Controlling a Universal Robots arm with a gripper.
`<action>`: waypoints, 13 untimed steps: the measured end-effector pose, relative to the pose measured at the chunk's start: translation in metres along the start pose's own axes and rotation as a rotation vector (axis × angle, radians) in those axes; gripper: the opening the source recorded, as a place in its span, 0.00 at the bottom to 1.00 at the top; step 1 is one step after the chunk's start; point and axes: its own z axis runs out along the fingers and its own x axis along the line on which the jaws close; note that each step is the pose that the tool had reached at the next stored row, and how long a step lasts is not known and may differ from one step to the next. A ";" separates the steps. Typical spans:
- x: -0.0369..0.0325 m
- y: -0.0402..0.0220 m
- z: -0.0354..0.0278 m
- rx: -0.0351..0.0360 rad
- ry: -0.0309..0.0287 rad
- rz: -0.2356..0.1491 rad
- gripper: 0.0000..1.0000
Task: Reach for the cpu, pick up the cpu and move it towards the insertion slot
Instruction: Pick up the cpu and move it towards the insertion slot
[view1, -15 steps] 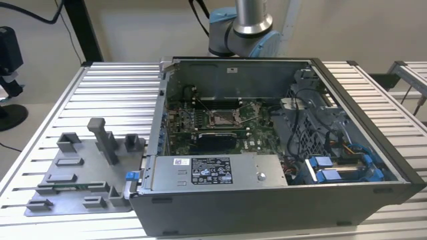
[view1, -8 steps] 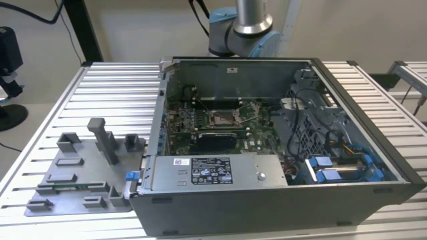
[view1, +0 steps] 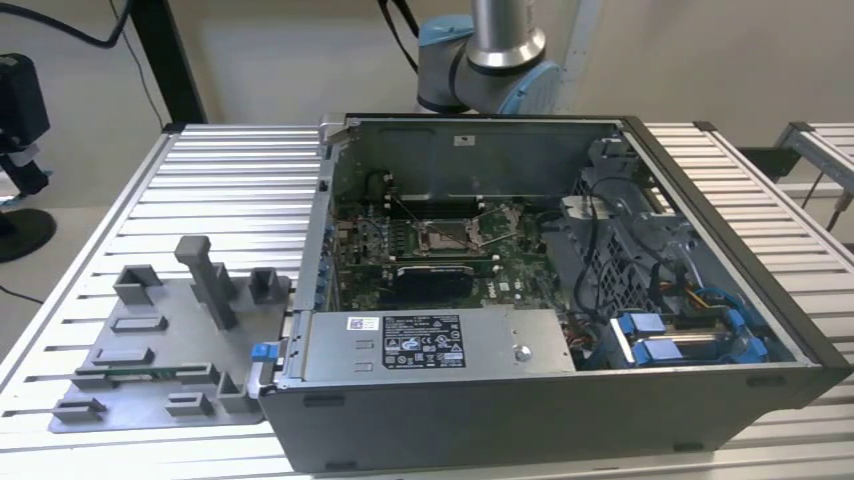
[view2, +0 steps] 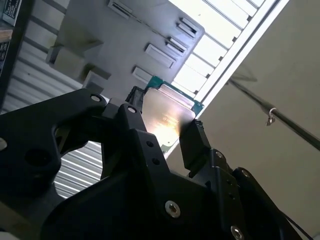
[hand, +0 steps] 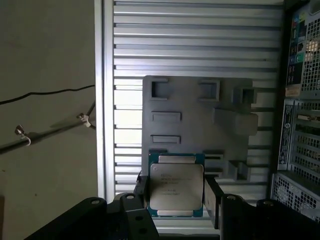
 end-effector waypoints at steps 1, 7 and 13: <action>-0.0011 0.0000 0.0000 0.0000 0.0000 0.000 0.00; -0.0085 0.0000 0.0003 0.0000 0.0002 0.000 0.00; -0.0216 0.0000 0.0006 0.0000 0.0018 0.000 0.00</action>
